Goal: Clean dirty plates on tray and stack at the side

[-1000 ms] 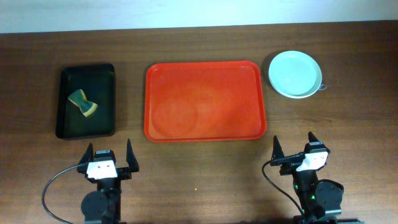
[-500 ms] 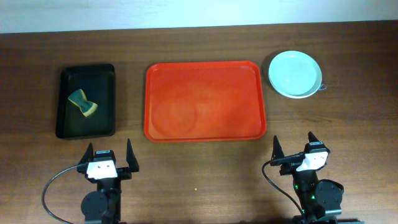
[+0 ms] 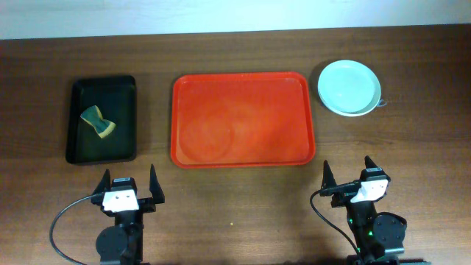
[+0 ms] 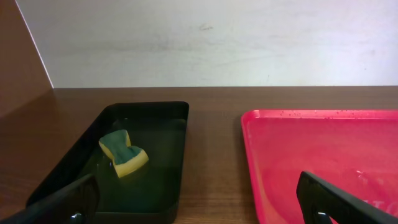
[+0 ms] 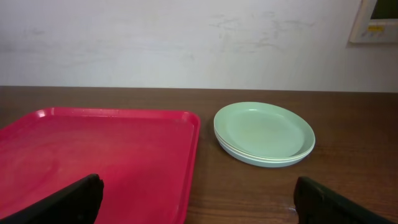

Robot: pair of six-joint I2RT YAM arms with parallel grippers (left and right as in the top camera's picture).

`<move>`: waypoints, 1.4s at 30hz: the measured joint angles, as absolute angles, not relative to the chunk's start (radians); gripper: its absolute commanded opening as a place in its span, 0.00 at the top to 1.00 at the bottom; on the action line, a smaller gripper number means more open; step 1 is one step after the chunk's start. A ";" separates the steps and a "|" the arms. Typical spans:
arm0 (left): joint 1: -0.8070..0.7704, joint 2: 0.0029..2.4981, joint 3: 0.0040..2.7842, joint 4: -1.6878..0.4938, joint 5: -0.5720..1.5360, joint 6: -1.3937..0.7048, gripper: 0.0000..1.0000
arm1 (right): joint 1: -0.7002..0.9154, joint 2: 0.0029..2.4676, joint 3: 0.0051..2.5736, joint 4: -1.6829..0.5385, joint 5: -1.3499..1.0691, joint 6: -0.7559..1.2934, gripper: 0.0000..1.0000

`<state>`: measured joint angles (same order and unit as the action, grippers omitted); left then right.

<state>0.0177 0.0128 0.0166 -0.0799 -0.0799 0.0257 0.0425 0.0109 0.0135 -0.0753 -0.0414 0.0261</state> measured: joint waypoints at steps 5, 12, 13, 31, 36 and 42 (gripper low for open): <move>0.018 0.013 0.017 -0.080 -0.080 0.026 0.01 | 0.043 0.011 0.014 -0.075 -0.041 0.027 0.01; 0.018 0.013 0.017 -0.080 -0.080 0.026 0.01 | 0.043 0.011 0.014 -0.075 -0.041 0.027 0.02; 0.018 0.013 0.017 -0.080 -0.080 0.026 0.01 | 0.043 0.011 0.014 -0.075 -0.041 0.027 0.01; 0.018 0.013 0.017 -0.080 -0.080 0.026 0.01 | 0.043 0.011 0.014 -0.075 -0.041 0.027 0.01; 0.018 0.013 0.017 -0.080 -0.080 0.026 0.01 | 0.043 0.011 0.014 -0.075 -0.041 0.027 0.01; 0.018 0.013 0.017 -0.080 -0.080 0.026 0.01 | 0.043 0.011 0.014 -0.075 -0.041 0.026 0.01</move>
